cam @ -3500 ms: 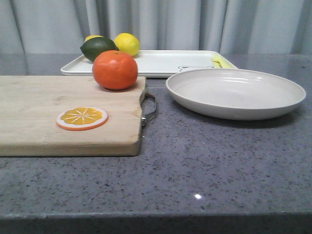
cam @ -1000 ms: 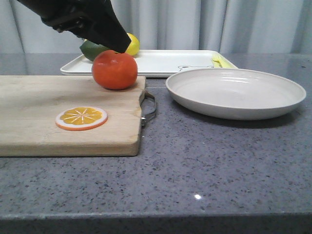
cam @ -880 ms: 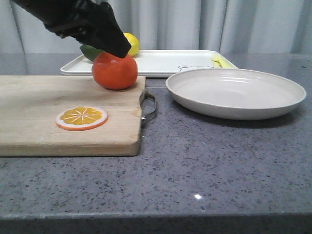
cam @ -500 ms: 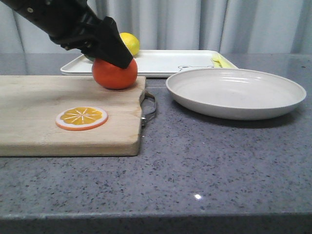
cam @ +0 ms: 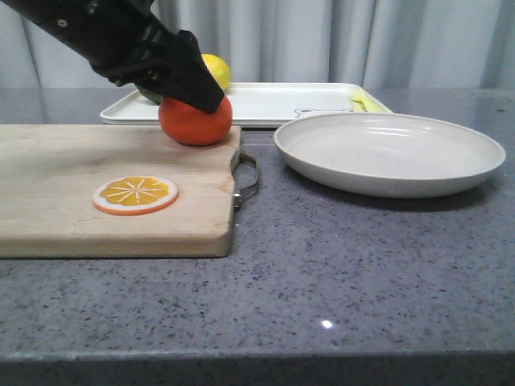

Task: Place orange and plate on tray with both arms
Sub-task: 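Lower the left gripper over the orange and close on it, then lift the orange with the left gripper and carry it over the plate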

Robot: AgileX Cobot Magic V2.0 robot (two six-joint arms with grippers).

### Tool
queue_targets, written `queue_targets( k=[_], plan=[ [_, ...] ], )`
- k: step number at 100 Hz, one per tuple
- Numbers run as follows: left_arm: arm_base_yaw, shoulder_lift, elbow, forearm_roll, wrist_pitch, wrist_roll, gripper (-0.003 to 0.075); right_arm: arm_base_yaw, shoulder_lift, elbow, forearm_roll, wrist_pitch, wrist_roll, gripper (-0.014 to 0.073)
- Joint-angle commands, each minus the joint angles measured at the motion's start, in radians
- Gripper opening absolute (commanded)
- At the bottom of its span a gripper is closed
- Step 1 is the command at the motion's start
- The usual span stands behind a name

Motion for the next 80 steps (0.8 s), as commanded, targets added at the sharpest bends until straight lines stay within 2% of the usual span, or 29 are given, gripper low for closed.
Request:
queue_targets(
  k=[1, 10, 20, 59, 80],
  plan=[
    [-0.006, -0.018, -0.017, -0.005, 0.017, 0.001, 0.0326, -0.002, 0.012, -0.033, -0.006, -0.065, -0.001, 0.0416],
    [-0.006, -0.018, -0.017, -0.005, 0.031, 0.001, 0.0260, -0.002, 0.012, -0.033, -0.006, -0.065, -0.001, 0.0416],
    [-0.006, -0.018, -0.017, -0.005, 0.043, 0.001, 0.0242, -0.002, 0.012, -0.033, -0.006, -0.065, -0.001, 0.0416],
    [-0.008, -0.056, -0.098, -0.041, 0.144, 0.001, 0.0242, -0.002, 0.012, -0.033, -0.006, -0.065, -0.001, 0.0416],
    [-0.057, -0.065, -0.193, -0.058, 0.167, -0.001, 0.0242, -0.002, 0.012, -0.033, -0.006, -0.065, -0.001, 0.0416]
  ],
)
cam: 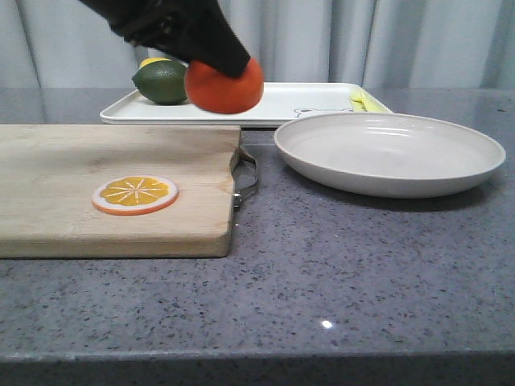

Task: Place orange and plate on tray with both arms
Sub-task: 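Lift the orange with the left gripper and carry it over the plate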

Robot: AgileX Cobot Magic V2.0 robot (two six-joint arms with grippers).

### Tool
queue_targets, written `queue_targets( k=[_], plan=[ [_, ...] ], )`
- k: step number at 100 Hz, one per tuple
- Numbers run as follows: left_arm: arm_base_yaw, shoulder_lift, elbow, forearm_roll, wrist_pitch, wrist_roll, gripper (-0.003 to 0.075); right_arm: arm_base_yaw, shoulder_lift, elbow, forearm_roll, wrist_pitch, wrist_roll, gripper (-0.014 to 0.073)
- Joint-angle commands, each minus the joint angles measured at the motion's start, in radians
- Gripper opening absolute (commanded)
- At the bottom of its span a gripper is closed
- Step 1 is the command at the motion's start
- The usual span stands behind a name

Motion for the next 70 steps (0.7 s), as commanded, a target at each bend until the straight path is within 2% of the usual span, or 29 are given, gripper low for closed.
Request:
queue_targets(
  k=[1, 44, 70],
  plan=[
    [-0.032, -0.051, -0.068, -0.051, -0.007, -0.001, 0.0242, -0.002, 0.012, -0.033, -0.006, -0.067, -0.001, 0.0416],
    [-0.241, 0.085, -0.208, -0.049, -0.113, -0.001, 0.0242, -0.002, 0.012, -0.033, -0.006, -0.067, -0.001, 0.0416],
    [-0.293, 0.191, -0.232, -0.049, -0.173, -0.001, 0.0242, -0.002, 0.012, -0.033, -0.006, -0.067, -0.001, 0.0416]
  ],
)
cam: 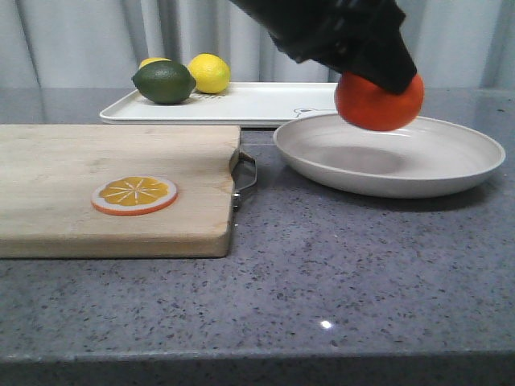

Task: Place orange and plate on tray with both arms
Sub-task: 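Lift the orange with the left gripper and carry it over the plate, then lower the orange onto the plate, open the left gripper, withdraw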

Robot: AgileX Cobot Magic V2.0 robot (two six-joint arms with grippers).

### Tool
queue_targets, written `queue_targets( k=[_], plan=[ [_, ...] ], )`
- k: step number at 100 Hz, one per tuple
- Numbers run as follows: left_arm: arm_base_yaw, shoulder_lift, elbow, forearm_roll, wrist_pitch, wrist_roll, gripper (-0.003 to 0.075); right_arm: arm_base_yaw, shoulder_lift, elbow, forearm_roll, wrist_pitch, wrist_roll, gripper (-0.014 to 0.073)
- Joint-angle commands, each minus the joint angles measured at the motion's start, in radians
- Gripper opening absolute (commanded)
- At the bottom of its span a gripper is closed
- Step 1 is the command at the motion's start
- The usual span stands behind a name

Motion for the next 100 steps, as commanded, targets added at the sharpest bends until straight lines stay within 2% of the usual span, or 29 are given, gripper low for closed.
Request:
queue_targets(
  k=[1, 26, 38, 50, 67, 74, 100],
  plan=[
    [-0.009, -0.023, -0.038, -0.039, -0.045, -0.003, 0.0242, -0.002, 0.012, -0.033, -0.006, -0.067, -0.001, 0.0416],
    [-0.011, 0.005, -0.038, -0.061, -0.039, -0.005, 0.0245, -0.002, 0.012, -0.033, -0.006, -0.065, -0.001, 0.0416],
    [-0.011, 0.005, -0.038, -0.066, -0.037, -0.005, 0.0279, -0.002, 0.012, -0.033, -0.006, -0.065, -0.001, 0.0416],
    [-0.011, 0.005, -0.038, -0.066, -0.033, -0.005, 0.0341, -0.002, 0.012, -0.033, -0.006, -0.065, -0.001, 0.0416],
    [-0.011, 0.005, -0.038, -0.066, -0.017, -0.005, 0.0526, -0.002, 0.012, -0.033, -0.006, -0.065, -0.001, 0.0416],
    [-0.011, 0.003, -0.038, -0.066, -0.010, -0.005, 0.0577, -0.002, 0.012, -0.033, -0.006, -0.065, -0.001, 0.0416],
    [-0.011, -0.074, -0.038, -0.066, -0.008, -0.005, 0.0581, -0.002, 0.012, -0.033, -0.006, -0.065, -0.001, 0.0416]
  ],
)
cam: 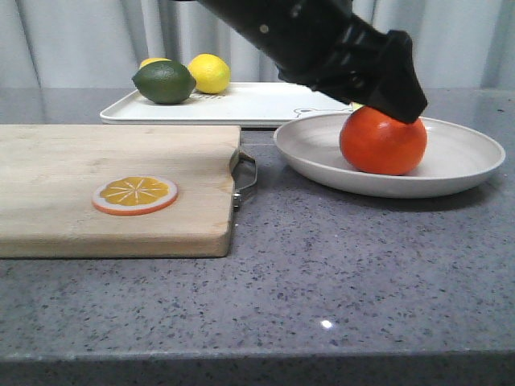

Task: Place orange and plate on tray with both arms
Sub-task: 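Lower the orange onto the plate, open the left gripper, withdraw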

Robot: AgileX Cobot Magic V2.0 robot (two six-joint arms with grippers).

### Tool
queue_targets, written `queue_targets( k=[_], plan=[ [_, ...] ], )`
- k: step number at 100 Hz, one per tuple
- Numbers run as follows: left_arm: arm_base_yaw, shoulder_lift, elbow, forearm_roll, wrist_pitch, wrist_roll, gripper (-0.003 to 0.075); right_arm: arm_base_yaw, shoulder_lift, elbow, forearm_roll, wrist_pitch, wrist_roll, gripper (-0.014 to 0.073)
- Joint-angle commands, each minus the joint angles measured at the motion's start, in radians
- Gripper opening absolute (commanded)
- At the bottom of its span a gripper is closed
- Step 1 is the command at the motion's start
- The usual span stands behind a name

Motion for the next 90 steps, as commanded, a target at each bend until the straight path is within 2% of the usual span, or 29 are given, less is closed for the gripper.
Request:
queue_targets(
  k=[1, 26, 40, 90],
  plan=[
    [-0.009, -0.101, -0.036, -0.039, -0.018, -0.005, 0.0581, -0.002, 0.012, -0.033, -0.006, -0.065, -0.001, 0.0416],
    [-0.009, -0.210, -0.021, -0.035, -0.035, -0.005, 0.0575, -0.002, 0.012, -0.033, -0.006, -0.066, -0.001, 0.0416],
    [0.004, -0.298, 0.054, -0.032, -0.088, -0.005, 0.0564, -0.002, 0.012, -0.033, -0.012, -0.066, -0.001, 0.0416],
    [0.161, -0.857, 0.642, -0.076, -0.430, -0.005, 0.0564, -0.002, 0.012, -0.033, -0.013, -0.125, -0.001, 0.0416]
  ],
)
